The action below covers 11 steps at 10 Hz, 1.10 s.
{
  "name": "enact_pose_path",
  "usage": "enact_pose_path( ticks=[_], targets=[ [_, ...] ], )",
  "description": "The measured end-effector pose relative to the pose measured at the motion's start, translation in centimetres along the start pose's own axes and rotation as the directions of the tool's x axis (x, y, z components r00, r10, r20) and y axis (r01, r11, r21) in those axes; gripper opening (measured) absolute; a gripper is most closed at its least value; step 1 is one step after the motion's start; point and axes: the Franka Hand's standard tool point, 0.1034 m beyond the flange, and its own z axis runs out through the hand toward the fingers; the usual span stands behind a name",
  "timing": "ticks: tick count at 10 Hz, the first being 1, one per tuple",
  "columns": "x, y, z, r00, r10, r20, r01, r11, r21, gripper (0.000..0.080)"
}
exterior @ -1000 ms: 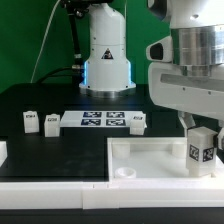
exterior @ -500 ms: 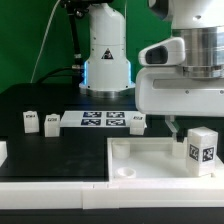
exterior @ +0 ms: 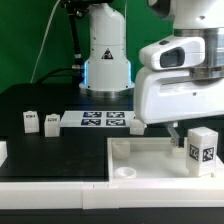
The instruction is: Assemble one leg
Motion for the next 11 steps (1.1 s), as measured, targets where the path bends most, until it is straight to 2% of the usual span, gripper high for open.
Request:
enact_pose_path(
  ticks=[1, 3, 4, 5, 6, 8, 9, 11],
  targets=[
    [0.0, 0.0, 0.0, 0.999, -0.044, 0.0, 0.044, 0.999, 0.0, 0.0649],
    [0.0, 0.0, 0.0, 0.999, -0.037, 0.0, 0.037, 0.999, 0.0, 0.0393],
    [0.0, 0.0, 0.0, 1.0, 0.009, 0.001, -0.009, 1.0, 0.0, 0.0393],
    [-0.1, 0.1, -0.1, 0.998, 0.068, 0.006, -0.068, 0.998, 0.001, 0.0291],
    [-0.1, 0.0, -0.1, 0.99, 0.141, 0.006, -0.141, 0.99, 0.002, 0.0291],
    [-0.2, -0.3, 0.1, 0.89, 0.456, 0.017, -0.457, 0.889, 0.022, 0.0291],
    [-0.2, -0.4, 0.1, 0.812, 0.583, 0.024, -0.584, 0.812, 0.028, 0.0291],
    [-0.2, -1.0, 0.3, 0.598, 0.801, 0.02, -0.802, 0.597, 0.032, 0.0291]
  ],
)
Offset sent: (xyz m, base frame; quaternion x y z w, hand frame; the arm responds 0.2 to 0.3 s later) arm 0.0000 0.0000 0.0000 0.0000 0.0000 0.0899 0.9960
